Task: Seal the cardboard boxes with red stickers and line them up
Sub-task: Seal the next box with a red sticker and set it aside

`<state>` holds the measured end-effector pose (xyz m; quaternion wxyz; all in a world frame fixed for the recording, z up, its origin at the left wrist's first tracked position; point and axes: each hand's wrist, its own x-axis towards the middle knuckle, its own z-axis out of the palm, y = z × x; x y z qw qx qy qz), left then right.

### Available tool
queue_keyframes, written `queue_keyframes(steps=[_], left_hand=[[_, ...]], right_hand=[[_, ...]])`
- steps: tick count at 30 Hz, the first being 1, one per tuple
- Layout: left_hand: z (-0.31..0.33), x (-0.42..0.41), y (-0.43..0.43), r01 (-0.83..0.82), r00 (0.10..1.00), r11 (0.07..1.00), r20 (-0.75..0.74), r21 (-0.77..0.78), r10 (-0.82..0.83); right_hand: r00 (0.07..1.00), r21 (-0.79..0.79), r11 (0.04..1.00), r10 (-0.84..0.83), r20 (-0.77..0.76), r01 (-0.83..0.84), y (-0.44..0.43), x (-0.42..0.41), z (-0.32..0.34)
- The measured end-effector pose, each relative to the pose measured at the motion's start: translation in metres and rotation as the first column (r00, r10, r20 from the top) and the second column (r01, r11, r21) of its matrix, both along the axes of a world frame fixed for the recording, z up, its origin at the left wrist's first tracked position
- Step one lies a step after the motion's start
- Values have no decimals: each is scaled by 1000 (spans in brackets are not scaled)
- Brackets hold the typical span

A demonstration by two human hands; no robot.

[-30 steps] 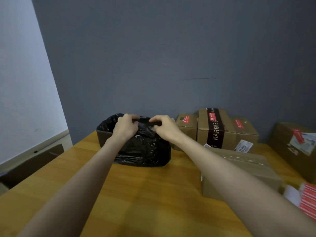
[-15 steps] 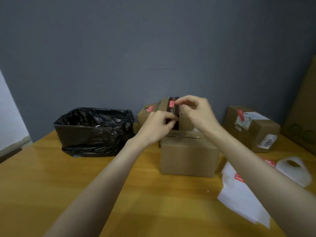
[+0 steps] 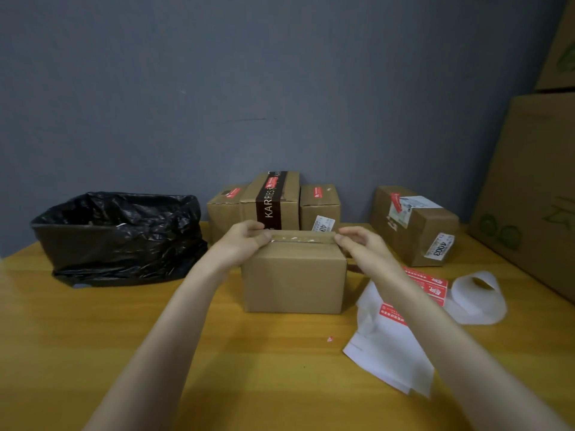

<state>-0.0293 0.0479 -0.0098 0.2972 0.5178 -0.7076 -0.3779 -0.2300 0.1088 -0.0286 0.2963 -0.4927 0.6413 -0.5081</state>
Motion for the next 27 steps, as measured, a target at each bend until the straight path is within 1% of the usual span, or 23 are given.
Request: queue_keyframes(steps=[4, 8, 12, 15, 16, 17, 18, 19, 20, 21, 22, 23, 24, 25, 27], left_hand=[[1, 7, -1, 3, 1000, 996, -5, 92, -2], [3, 7, -1, 7, 1000, 997, 6, 82, -8], [3, 3, -2, 15, 999, 1000, 48, 27, -16], [4, 1, -1, 11, 997, 1000, 71, 4, -12], [4, 0, -1, -11, 995, 999, 97, -46, 15], [5, -1, -2, -53, 989, 988, 127, -148, 72], [7, -4, 0, -98, 982, 953, 130, -286, 140], [11, -9, 5, -133, 978, 893, 91, -430, 189], [14, -15, 13, -150, 980, 824, 30, -546, 199], [18, -24, 24, -146, 986, 763, -26, -630, 167], [20, -34, 35, -110, 993, 715, -50, -690, 104], [20, -46, 46, -38, 999, 683, -33, -729, 20], [18, -60, 57, 66, 997, 669, 23, -740, -73], [13, -75, 66, 194, 980, 676, 112, -711, -163], [2, -106, 79, 420, 906, 720, 291, -552, -306]], right_hand=[[996, 118, 992, 43, 74, -52, -4, 1, -6], [995, 171, 982, 68, 74, -80, -8, 0, -7], [993, 234, 965, 119, 1, -116, -7, -15, 5], [981, 297, 954, 101, -168, -47, 2, -47, 13], [969, 318, 948, 75, -236, 4, 6, -59, 13], [952, 340, 939, 49, -301, 60, 11, -72, 13], [936, 366, 924, 25, -352, 113, 15, -83, 12], [923, 393, 906, 8, -384, 156, 18, -93, 11], [915, 417, 889, -5, -404, 189, 22, -100, 10], [906, 425, 879, -19, -423, 217, 25, -106, 10], [895, 418, 874, -38, -445, 246, 27, -110, 11], [879, 400, 875, -59, -473, 274, 28, -114, 11], [862, 386, 874, -69, -502, 295, 29, -117, 11], [849, 389, 871, -58, -526, 301, 29, -118, 11], [835, 443, 851, 10, -550, 281, 29, -119, 11]])
